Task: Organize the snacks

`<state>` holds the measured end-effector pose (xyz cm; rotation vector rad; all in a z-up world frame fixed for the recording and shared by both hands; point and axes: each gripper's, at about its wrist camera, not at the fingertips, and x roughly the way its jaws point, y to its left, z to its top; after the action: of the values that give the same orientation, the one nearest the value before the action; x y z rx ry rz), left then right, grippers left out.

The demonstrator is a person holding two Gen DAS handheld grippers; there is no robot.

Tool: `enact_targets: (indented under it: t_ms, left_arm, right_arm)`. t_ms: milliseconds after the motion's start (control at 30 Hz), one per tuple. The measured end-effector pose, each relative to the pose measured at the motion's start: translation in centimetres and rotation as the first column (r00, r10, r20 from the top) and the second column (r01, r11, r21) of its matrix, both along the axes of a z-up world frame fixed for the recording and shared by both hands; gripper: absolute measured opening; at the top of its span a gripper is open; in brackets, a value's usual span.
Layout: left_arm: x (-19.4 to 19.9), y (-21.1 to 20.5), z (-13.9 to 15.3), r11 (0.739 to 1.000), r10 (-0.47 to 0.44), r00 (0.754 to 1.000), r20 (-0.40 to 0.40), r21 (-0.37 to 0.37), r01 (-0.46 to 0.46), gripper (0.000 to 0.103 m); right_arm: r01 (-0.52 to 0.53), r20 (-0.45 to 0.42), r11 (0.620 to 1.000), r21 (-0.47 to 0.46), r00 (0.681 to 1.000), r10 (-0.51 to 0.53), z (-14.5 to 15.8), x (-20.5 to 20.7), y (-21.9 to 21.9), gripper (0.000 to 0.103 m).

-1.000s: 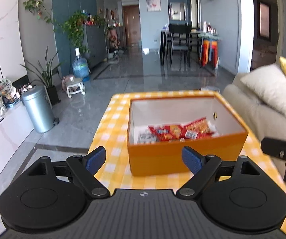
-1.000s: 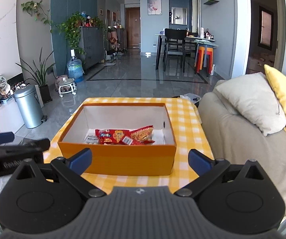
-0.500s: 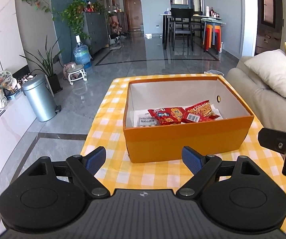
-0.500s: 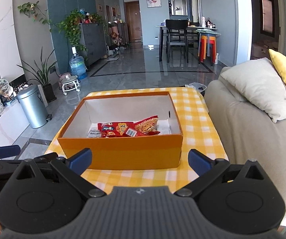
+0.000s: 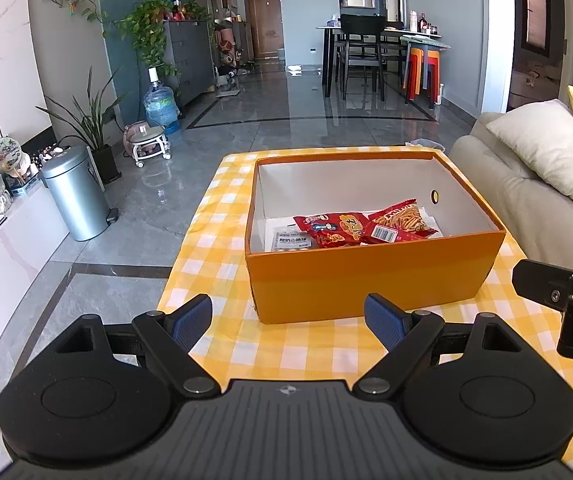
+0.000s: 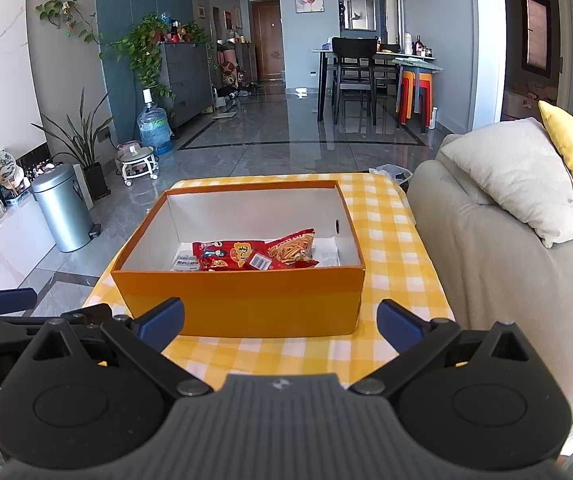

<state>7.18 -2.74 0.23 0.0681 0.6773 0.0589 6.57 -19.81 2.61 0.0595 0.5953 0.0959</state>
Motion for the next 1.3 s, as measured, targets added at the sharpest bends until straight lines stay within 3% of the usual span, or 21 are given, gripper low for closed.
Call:
enact_targets:
  t_ms: [1300]
  left_arm:
    - [-0.40,0.11,0.75,1.000,0.016,1.000,0.011,-0.001,-0.016,0.101]
  right_arm:
    - [-0.009,-0.007,1.000,-0.008,1.000,0.009,-0.24,-0.08,0.06,0.099]
